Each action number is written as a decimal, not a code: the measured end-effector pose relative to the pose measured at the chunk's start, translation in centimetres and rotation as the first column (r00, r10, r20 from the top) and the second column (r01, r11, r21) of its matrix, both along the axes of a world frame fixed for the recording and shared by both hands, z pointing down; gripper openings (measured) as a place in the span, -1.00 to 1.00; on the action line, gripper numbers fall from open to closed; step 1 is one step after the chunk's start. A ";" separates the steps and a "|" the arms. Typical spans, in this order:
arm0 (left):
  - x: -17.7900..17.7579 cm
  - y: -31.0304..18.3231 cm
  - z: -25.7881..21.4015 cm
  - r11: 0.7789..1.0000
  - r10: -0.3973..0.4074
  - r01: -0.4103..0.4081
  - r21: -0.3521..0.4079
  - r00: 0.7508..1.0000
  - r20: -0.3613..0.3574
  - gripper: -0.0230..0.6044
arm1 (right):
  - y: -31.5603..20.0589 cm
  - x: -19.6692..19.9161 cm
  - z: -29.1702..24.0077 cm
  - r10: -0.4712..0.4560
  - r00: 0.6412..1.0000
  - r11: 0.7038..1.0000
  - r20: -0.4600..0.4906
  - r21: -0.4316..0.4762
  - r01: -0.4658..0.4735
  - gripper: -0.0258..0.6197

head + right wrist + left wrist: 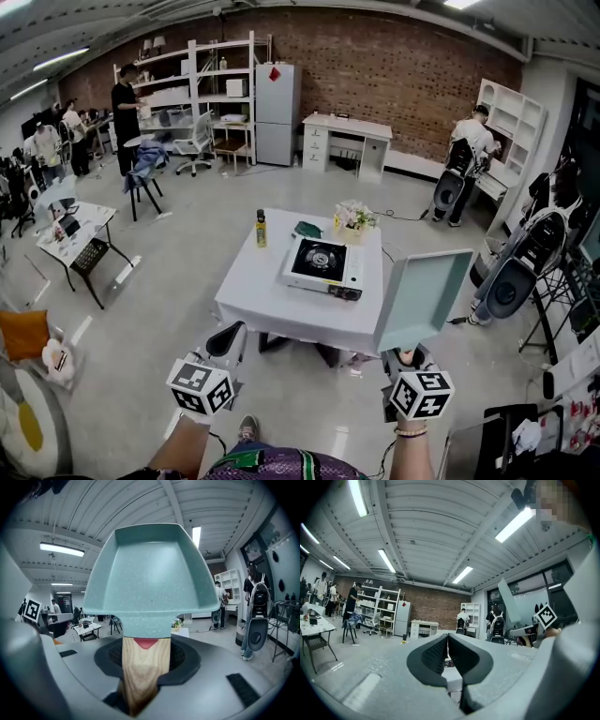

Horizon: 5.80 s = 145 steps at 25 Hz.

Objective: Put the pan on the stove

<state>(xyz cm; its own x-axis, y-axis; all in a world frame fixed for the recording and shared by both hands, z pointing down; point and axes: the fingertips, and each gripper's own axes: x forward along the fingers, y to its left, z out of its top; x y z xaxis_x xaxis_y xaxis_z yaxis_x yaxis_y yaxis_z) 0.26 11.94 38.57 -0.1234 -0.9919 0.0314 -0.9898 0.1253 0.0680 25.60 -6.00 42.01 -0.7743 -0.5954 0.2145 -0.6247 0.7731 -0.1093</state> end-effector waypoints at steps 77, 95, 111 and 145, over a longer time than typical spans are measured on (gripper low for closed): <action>-23.7 -29.0 -0.5 0.971 0.238 -0.237 -0.023 0.971 0.032 -0.87 | -21.8 -27.1 3.0 0.086 0.992 0.988 -0.097 -0.123 -0.098 -0.47; -29.2 -36.5 4.7 0.913 0.397 -0.400 -0.080 0.917 -0.045 -0.87 | -25.5 -33.2 9.8 0.171 0.953 0.948 -0.250 -0.222 -0.229 -0.47; -32.3 -40.1 6.7 0.837 0.534 -0.539 -0.094 0.842 -0.078 -0.87 | -26.5 -36.8 15.8 0.213 0.901 0.890 -0.377 -0.307 -0.339 -0.47; -36.3 -40.1 10.3 0.787 0.586 -0.604 -0.129 0.796 -0.151 -0.87 | -27.6 -38.2 29.5 0.039 0.799 0.714 -0.599 -0.543 -0.442 -0.47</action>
